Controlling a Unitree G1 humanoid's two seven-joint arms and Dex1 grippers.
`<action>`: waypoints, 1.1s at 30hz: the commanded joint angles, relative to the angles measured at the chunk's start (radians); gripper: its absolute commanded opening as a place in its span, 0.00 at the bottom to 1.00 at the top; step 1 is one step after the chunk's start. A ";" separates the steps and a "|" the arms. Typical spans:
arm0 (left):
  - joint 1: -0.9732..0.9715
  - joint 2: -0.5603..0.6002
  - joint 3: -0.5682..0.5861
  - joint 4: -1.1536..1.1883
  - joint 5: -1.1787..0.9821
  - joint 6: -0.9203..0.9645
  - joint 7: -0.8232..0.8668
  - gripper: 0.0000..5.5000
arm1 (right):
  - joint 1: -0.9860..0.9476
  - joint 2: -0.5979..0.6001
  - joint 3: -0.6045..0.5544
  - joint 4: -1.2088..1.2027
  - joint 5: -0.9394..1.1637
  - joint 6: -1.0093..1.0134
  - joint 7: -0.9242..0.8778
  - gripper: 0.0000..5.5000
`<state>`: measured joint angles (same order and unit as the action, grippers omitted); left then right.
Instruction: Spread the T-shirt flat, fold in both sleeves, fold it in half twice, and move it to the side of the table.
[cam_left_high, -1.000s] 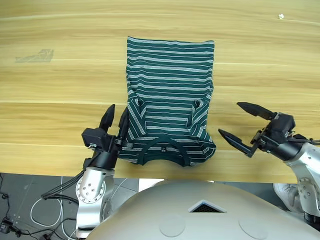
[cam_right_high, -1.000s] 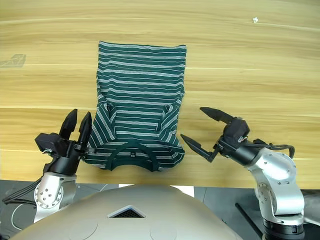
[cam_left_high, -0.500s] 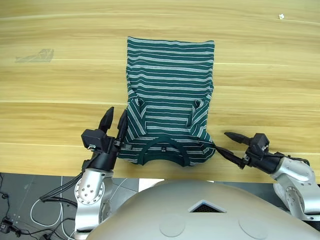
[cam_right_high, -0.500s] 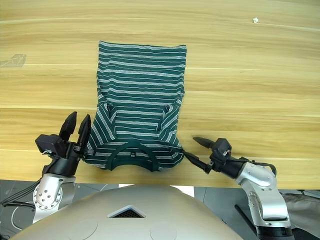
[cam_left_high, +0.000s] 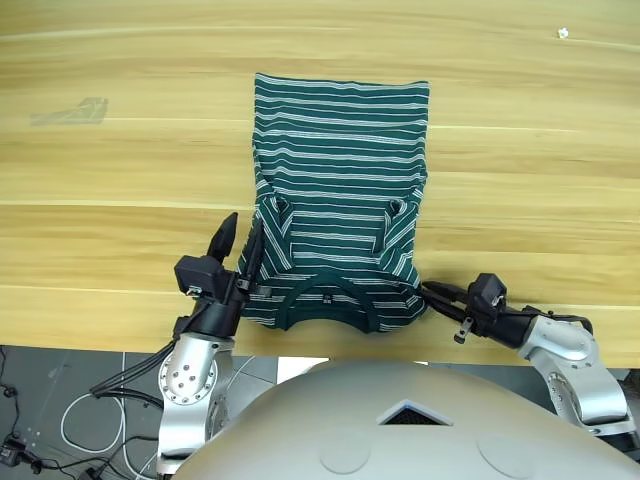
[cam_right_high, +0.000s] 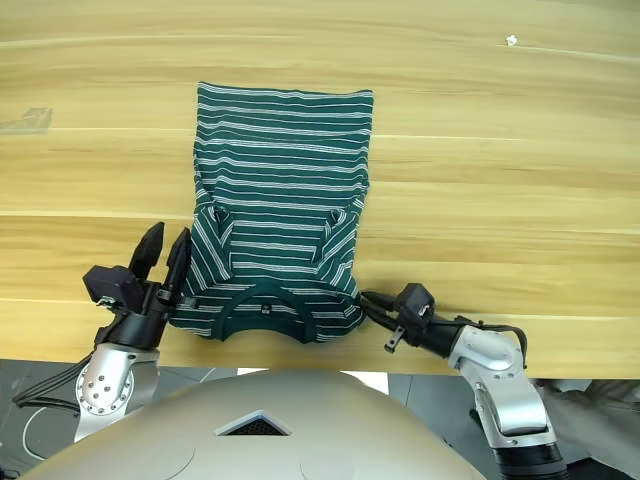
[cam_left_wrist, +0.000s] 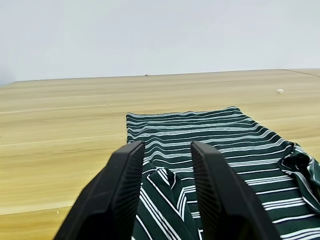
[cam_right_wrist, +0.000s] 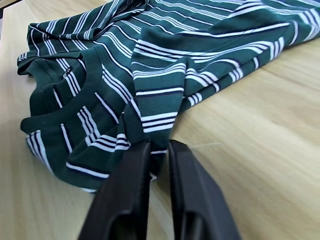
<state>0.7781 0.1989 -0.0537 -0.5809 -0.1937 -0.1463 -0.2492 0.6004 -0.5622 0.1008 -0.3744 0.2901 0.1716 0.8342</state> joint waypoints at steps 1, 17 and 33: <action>0.001 0.002 -0.007 0.016 0.018 0.009 -0.002 0.31 | -0.007 -0.010 -0.005 0.006 0.000 -0.011 0.001 0.00; 0.007 0.004 -0.014 0.027 0.027 0.003 -0.011 0.31 | 0.006 -0.006 -0.029 -0.018 0.069 -0.035 0.038 0.03; 0.011 0.001 -0.020 0.021 0.028 0.006 -0.004 0.31 | 0.008 -0.014 -0.046 -0.023 0.105 -0.039 0.046 0.24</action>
<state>0.7927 0.1979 -0.0755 -0.5556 -0.1775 -0.1468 -0.2556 0.6207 -0.5632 0.0510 -0.4087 0.4165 0.1416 0.8788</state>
